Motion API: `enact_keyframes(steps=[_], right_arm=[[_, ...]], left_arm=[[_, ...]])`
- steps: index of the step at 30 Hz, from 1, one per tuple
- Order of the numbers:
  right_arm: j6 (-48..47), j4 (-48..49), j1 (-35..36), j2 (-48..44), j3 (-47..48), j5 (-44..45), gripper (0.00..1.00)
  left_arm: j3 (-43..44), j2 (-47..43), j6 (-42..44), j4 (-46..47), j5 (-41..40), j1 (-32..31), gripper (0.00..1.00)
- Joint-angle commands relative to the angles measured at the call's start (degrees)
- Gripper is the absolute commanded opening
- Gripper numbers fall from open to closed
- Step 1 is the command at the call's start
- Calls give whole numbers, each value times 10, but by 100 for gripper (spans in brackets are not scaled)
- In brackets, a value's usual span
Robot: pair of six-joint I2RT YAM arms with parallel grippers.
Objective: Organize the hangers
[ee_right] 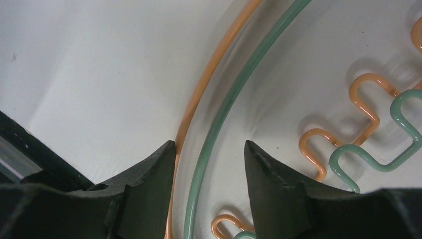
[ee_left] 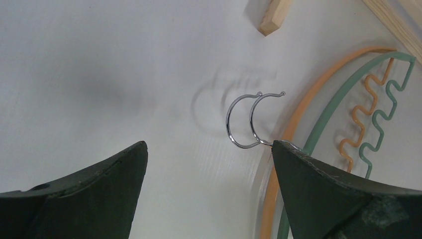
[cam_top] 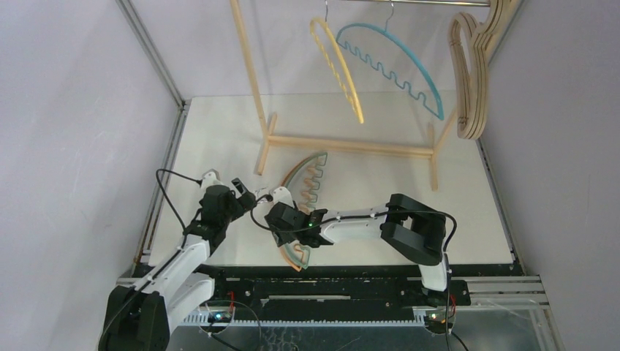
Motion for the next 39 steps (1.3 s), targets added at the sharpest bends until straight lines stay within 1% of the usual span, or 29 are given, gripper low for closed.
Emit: enact_keyframes(steps=[1, 4, 5, 6, 10, 11, 12, 14, 15, 19, 28, 33, 39], right_arm=[[26, -3, -10, 11, 26, 12, 56], [33, -1, -18, 22, 26, -19, 38], [35, 0, -19, 25, 26, -29, 34], [35, 1, -21, 29, 26, -34, 31], [37, 0, -24, 36, 26, -39, 31], [35, 0, -24, 36, 26, -40, 28], [32, 0, -25, 36, 25, -43, 20], [31, -3, -28, 35, 26, -51, 2], [31, -7, -30, 32, 26, -53, 0], [25, -16, -28, -6, 21, -31, 0], [1, -58, -34, -149, -19, 78, 0], [-14, -71, -51, -228, -20, 87, 0], [-14, -56, -79, -322, -19, 85, 0]], left_arm=[[-4, -15, 2, 13, -4, 4, 100], [-5, -11, 3, 15, -3, 4, 100], [-5, -11, 4, 15, -2, 5, 100], [-6, -9, 4, 16, -2, 6, 100], [-9, -7, 2, 19, -1, 6, 100], [-8, -7, 2, 19, -1, 6, 100], [-9, -6, 2, 19, 0, 6, 100], [-9, -8, 2, 19, -1, 6, 99], [-8, -9, 2, 19, -1, 6, 100], [-4, -15, 3, 11, -4, 7, 100], [8, -60, -6, -18, -8, 7, 99], [14, -89, -6, -32, -10, 7, 99], [18, -96, -7, -38, -6, 7, 100]])
